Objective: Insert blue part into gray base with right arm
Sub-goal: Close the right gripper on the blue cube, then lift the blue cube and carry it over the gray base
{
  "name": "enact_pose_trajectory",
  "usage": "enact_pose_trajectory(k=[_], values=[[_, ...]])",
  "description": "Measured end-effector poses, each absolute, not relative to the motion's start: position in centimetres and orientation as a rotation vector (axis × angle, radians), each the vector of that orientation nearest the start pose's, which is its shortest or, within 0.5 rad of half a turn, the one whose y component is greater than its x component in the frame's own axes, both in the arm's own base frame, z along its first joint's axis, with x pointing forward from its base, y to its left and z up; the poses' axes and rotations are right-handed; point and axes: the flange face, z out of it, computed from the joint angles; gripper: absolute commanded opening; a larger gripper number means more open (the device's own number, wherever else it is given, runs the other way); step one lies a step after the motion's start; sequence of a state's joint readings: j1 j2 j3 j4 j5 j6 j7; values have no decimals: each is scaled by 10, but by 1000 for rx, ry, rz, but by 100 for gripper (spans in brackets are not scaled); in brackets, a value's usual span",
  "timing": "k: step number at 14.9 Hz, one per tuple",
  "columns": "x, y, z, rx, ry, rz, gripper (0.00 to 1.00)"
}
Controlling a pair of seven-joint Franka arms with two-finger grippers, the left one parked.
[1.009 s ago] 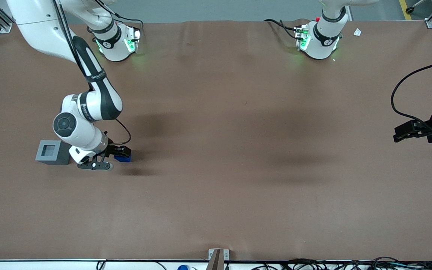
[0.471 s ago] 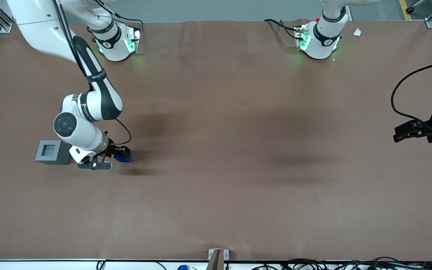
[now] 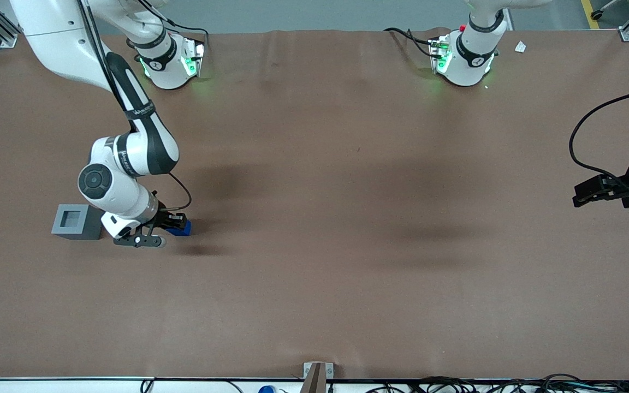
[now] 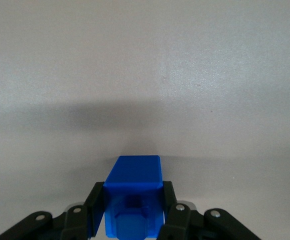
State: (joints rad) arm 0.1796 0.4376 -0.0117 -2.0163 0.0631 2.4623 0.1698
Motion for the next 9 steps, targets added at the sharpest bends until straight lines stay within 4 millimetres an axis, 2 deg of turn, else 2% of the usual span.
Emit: enact_pose_trajectory(k=[2, 5, 7, 9], values=[[596, 101, 234, -3105, 77, -3, 30], [598, 100, 237, -3107, 79, 25, 27], [605, 96, 254, -3108, 93, 48, 26], [618, 74, 287, -3104, 147, 54, 26]])
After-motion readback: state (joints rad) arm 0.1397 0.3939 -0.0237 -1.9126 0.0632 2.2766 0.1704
